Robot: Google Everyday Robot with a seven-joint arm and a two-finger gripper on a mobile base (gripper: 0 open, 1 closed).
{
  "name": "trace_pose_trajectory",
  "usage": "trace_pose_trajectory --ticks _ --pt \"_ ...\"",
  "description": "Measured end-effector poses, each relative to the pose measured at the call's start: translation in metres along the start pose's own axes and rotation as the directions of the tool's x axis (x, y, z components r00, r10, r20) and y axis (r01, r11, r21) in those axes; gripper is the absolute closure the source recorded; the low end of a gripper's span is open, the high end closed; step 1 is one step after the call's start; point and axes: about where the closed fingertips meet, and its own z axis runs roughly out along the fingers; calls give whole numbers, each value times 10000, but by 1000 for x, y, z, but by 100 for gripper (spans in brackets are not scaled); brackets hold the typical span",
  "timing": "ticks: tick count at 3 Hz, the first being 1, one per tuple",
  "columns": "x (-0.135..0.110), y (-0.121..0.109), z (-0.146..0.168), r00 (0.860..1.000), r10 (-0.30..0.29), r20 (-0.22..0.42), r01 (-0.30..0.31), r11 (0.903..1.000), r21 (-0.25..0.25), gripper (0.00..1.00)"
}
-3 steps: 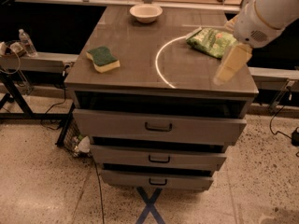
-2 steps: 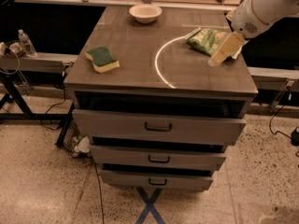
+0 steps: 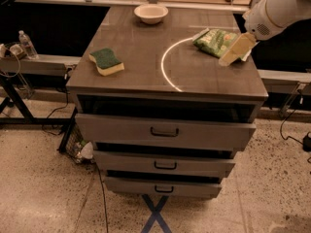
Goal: Move green jalapeno chip bag near paper bowl
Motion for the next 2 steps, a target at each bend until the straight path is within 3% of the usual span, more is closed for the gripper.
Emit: trace_pose_trajectory --ticks 1,2 --pt "31 -44 22 9868 1596 280 -1614 9837 796 0" --pt "48 -66 43 9701 2399 374 -2426 9642 1069 0"
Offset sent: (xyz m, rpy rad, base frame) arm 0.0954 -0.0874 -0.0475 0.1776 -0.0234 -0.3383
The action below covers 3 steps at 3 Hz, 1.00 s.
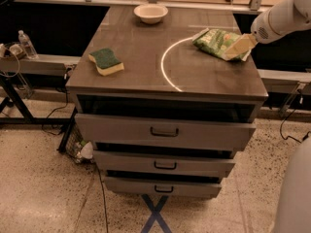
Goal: Move green jalapeno chip bag near paper bowl
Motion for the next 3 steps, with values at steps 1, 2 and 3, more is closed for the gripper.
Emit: trace_pose_trajectory --ticks 1,2,3 --pt "15 -10 24 9970 769 -92 -769 9970 21 0" --pt "23 -9 38 9929 1173 -208 -1175 9930 -122 17" --pt "25 -7 45 9903 1363 -251 -1369 9903 -220 40"
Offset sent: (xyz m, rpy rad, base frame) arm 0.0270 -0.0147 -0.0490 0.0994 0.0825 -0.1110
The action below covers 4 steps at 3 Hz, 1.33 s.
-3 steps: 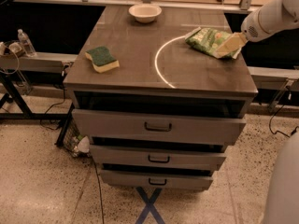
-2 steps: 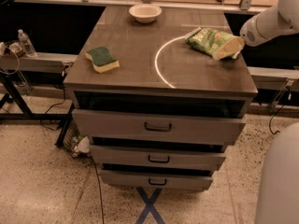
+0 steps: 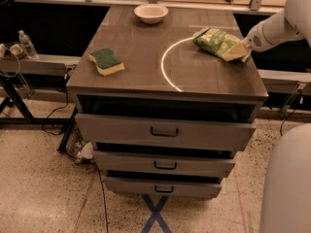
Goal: Move green jalapeno chip bag near paper bowl
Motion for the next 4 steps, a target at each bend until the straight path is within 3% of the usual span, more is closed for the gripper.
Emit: trace_pose_trajectory --ticks 2,3,4 --pt "-29 -6 -25 9976 -396 566 365 9978 549 94" --pt "-63 -11 -66 9871 -912 1314 734 9881 1349 100" --pt "-64 -11 -66 9870 -914 1321 734 9881 1353 100"
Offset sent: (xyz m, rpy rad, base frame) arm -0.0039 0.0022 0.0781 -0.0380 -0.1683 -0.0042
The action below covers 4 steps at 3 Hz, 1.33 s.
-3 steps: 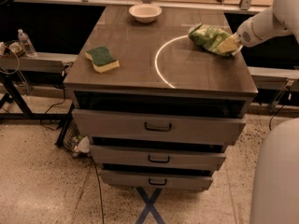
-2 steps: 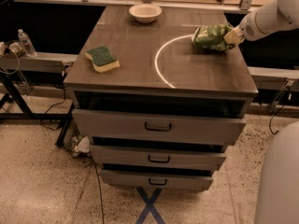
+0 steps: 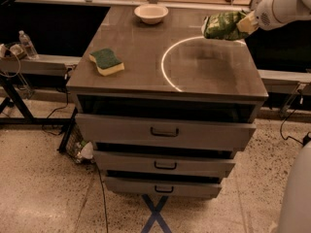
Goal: Move green jalapeno chip bag near paper bowl
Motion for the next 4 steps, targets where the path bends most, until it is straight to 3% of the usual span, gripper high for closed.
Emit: trace_pose_trajectory --ticks 1,2,3,4 --pt "-14 23 21 9990 225 392 -213 9993 -319 100" --pt "-42 49 62 9979 492 413 -490 9988 -58 100" --pt "-57 58 90 9973 677 301 -688 9970 356 100" --pt "-73 49 127 9933 1140 165 -1152 9846 1317 100"
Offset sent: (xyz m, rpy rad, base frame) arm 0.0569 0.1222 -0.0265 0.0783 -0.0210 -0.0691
